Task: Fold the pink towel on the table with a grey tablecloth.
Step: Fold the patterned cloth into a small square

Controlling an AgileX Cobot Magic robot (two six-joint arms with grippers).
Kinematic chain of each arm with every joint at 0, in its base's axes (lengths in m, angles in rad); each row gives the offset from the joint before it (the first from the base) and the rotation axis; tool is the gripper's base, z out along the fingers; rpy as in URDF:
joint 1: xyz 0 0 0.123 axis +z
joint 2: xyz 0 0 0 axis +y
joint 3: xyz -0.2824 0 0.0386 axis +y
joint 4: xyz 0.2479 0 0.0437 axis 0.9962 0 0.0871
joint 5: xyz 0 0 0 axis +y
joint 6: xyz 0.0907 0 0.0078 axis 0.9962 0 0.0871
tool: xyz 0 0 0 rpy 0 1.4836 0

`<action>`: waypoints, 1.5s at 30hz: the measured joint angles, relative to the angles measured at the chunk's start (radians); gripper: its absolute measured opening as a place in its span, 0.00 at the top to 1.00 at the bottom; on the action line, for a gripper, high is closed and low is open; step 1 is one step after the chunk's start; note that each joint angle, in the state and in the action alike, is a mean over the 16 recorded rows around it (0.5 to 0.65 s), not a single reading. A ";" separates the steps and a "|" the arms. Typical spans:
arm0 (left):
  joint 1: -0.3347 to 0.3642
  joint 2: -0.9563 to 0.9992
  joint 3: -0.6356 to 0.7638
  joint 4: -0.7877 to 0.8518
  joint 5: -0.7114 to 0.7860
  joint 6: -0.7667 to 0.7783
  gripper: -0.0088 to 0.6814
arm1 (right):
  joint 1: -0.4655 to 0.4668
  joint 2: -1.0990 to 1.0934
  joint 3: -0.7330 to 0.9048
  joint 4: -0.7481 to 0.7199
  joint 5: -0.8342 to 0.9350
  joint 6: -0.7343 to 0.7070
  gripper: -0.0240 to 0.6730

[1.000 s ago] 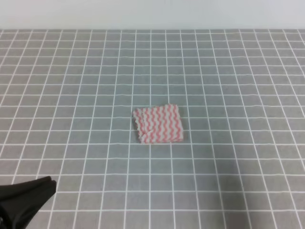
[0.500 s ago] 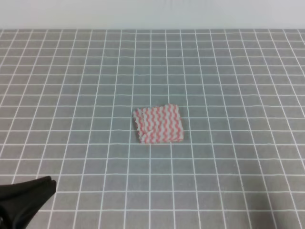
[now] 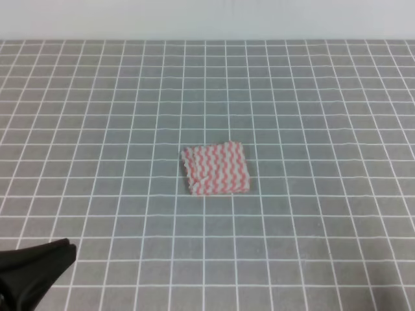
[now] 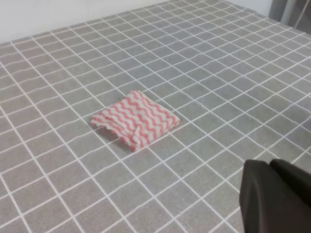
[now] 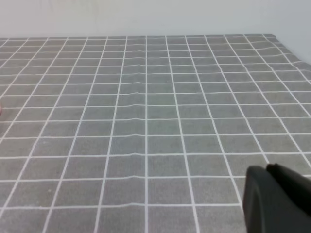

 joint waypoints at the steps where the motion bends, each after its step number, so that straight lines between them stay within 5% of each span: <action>1: 0.000 -0.001 0.000 0.000 0.001 0.000 0.99 | 0.000 -0.001 0.000 0.001 0.001 0.000 0.97; 28: -0.001 -0.006 0.011 0.051 -0.095 -0.025 0.99 | 0.000 0.001 0.003 0.006 -0.001 0.000 0.97; 37: 0.012 -0.111 0.127 0.284 -0.314 -0.310 0.99 | 0.000 0.001 0.003 0.006 0.001 0.000 0.97; 45: 0.122 -0.269 0.276 0.503 -0.405 -0.646 0.99 | 0.000 -0.001 0.002 0.006 0.001 0.000 0.97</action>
